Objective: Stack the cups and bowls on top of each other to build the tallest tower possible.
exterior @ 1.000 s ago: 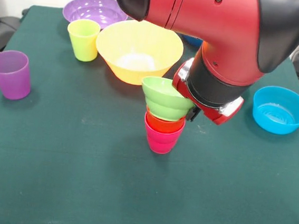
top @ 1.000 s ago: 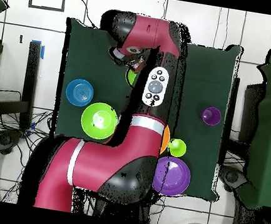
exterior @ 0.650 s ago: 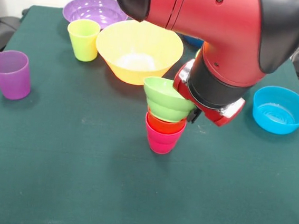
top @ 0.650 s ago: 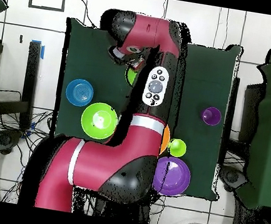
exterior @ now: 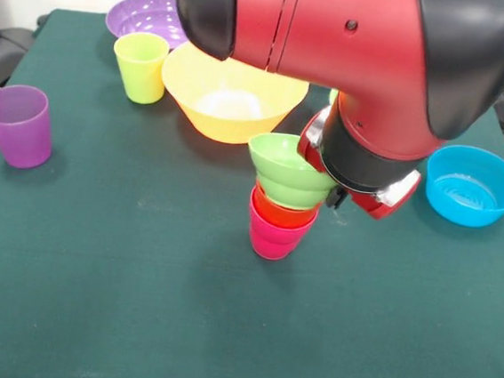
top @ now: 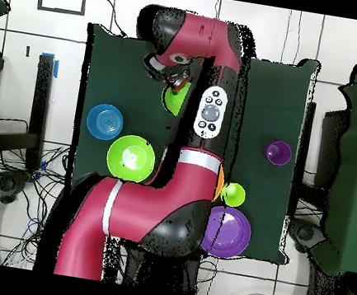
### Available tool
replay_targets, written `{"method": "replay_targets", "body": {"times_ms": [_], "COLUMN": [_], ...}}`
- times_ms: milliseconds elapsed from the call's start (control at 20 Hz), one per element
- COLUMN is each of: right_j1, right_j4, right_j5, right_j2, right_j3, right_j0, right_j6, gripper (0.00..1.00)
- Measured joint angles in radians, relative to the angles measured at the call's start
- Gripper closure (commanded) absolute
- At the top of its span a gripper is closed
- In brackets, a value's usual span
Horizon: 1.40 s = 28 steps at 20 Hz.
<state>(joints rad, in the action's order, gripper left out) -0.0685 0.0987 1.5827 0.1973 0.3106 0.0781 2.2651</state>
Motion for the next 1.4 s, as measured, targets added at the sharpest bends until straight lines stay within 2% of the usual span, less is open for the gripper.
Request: {"method": "replay_targets", "body": {"times_ms": [300,650,1400], "right_j1": [-0.039,-0.068,-0.096], "right_j4": [0.019,0.045,0.106], "right_j5": [0.044,0.051,0.078], "right_j2": [0.018,0.061,0.151], "right_j3": [-0.065,-0.116,-0.146], "right_j0": [0.010,0.011,0.011], "right_j6": [0.000,0.000,0.000], "gripper": [1.00,1.00,1.00]}}
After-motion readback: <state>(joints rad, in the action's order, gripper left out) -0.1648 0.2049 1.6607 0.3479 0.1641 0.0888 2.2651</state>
